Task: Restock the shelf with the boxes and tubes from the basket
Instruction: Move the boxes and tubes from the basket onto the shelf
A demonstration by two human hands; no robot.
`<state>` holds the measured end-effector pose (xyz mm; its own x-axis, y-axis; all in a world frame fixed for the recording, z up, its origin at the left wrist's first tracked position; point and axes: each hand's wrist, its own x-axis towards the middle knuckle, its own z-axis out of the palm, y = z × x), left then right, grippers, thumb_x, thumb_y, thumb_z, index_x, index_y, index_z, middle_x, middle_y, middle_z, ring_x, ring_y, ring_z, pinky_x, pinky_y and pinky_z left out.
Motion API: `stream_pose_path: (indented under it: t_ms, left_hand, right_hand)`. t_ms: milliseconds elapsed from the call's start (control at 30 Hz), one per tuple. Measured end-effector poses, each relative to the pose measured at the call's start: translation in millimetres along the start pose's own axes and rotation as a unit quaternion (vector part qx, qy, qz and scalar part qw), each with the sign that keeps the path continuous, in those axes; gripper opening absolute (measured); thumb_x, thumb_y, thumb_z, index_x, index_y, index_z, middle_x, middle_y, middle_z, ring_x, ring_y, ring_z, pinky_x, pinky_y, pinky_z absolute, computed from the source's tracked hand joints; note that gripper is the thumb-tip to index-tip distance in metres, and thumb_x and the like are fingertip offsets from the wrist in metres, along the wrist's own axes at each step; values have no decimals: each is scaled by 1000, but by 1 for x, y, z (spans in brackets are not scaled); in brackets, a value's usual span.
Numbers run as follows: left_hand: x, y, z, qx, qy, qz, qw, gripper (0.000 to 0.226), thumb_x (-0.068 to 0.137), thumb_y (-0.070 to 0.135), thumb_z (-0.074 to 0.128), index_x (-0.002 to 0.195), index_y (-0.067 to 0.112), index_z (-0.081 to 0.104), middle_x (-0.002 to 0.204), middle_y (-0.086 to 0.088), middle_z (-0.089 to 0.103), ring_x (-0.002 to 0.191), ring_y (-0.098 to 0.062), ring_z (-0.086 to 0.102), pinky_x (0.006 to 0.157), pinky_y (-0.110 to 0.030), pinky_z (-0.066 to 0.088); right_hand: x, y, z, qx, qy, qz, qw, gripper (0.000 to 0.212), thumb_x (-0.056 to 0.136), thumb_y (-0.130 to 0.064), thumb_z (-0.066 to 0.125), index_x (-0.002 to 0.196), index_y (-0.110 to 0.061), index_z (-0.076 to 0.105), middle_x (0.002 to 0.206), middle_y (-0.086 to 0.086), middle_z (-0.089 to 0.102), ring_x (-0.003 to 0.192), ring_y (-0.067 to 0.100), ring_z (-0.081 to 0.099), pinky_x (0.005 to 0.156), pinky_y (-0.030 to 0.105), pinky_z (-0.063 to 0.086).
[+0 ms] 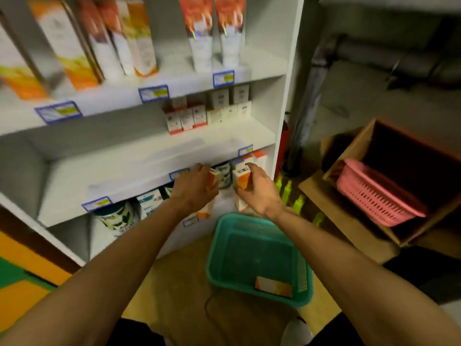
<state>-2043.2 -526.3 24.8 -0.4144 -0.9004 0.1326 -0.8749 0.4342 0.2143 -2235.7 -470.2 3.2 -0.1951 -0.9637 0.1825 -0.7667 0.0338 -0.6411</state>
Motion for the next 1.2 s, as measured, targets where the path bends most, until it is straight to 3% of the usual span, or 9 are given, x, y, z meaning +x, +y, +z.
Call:
stream_pose_path:
  t_ms: [167,267,500,700,900,1100,1200]
  left_hand:
    - [-8,3,-92,25,85,-7,996,67,91,57,55,146,23,39,142,-4,51,113,-28,60,90,-40,50]
    - [-15,-5,-145,40,151,-3,988,60,92,59,51,141,27,43,135,-2,57,110,-26,62,85,-38,51]
    - [-23,-42,-238,126,244,-10,961,62,90,54,55,139,17,47,125,-7,60,112,-27,55,87,-39,45]
    - [-10,-85,-297,65,316,-38,946,61,90,52,58,138,16,46,130,-9,57,114,-32,58,85,-44,52]
    - [14,-120,-316,77,324,-68,941,66,90,53,61,141,14,45,129,-8,57,113,-29,58,85,-40,52]
    - [41,-145,-318,84,290,-79,950,55,91,43,64,135,13,52,137,-9,50,109,-31,61,84,-43,56]
    - [50,-157,-316,88,296,-83,947,53,91,44,64,134,16,53,132,-8,52,105,-31,62,80,-44,57]
  right_hand:
    - [21,-74,-44,8,31,-55,998,66,87,-47,67,142,-24,39,139,2,54,122,25,55,102,42,47]
    - [33,-124,-63,13,49,-102,994,66,85,-52,65,141,-32,35,137,-2,56,119,23,58,96,46,51]
    - [61,-230,-87,50,66,-177,981,70,87,-38,66,147,-24,34,140,3,55,125,25,54,100,42,48]
    - [96,-304,-84,143,73,-188,969,69,81,-38,71,142,-27,42,134,1,58,121,21,57,102,43,49]
    - [139,-349,-61,117,49,-216,968,70,86,-31,73,146,-28,37,144,2,51,129,24,51,105,46,47]
    - [180,-363,-28,90,42,-217,971,68,89,-22,72,147,-25,38,148,2,46,135,25,45,110,41,41]
    - [195,-365,-16,96,50,-222,969,66,90,-24,71,147,-25,38,147,3,47,135,25,45,111,42,41]
